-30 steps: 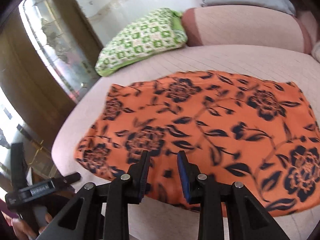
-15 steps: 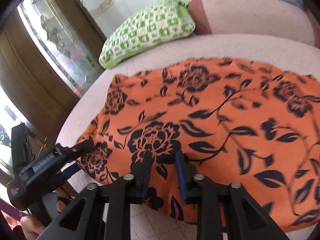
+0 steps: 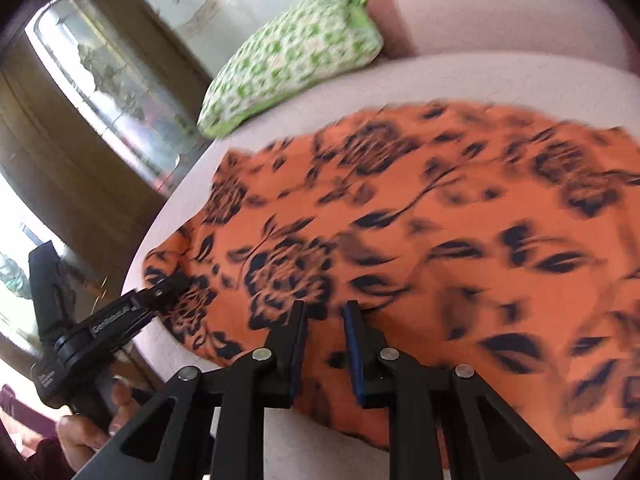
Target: Fold small clothes
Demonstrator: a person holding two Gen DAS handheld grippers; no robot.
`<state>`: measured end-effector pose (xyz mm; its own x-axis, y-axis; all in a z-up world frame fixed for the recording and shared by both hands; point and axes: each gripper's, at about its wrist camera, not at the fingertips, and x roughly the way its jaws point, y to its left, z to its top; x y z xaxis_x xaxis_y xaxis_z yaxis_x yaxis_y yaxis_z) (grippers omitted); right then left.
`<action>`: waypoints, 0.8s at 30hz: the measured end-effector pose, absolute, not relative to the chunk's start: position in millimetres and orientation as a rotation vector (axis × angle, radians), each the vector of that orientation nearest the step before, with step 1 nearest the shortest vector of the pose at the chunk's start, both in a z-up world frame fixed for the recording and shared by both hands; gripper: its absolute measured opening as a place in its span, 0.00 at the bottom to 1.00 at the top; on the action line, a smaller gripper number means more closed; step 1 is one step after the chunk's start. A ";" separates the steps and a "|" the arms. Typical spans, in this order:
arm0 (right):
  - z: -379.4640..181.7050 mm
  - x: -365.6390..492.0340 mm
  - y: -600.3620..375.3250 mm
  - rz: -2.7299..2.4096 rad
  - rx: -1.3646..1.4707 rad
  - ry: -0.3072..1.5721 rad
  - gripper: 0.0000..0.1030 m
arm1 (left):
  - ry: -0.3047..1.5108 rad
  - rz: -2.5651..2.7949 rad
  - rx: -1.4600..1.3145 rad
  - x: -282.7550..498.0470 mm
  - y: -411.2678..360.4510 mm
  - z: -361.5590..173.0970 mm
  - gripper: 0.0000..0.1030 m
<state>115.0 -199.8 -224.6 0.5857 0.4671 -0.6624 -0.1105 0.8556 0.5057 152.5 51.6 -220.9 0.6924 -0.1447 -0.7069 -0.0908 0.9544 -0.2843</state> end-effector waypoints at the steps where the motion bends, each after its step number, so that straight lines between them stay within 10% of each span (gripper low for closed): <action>1: -218.5 110.5 -212.9 0.315 0.453 0.852 0.20 | 0.790 -0.049 -0.288 148.7 46.0 -211.9 0.24; 11: -201.5 62.3 -359.5 0.039 0.771 0.603 0.21 | 0.703 -0.310 -0.075 142.1 -93.7 -131.5 0.23; 19: -218.7 45.6 -432.4 0.063 1.048 0.580 0.26 | 0.901 -0.625 0.037 127.7 -223.1 -186.7 0.26; 21: -230.1 51.5 -438.5 0.107 1.133 0.630 0.34 | 0.948 -0.690 -0.014 125.8 -214.2 -189.3 0.32; 23: -239.0 58.8 -438.7 0.159 1.220 0.649 0.77 | 0.913 -0.754 -0.056 119.7 -189.4 -177.0 0.48; 24: -241.1 62.1 -436.6 0.175 1.243 0.650 0.77 | 0.874 -0.765 -0.069 117.3 -175.5 -169.1 0.62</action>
<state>62.1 -436.6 -241.1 0.8085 0.4636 -0.3624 0.2188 0.3349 0.9165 117.3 -175.5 -169.1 0.3984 -0.6303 -0.6663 0.5768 0.7370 -0.3523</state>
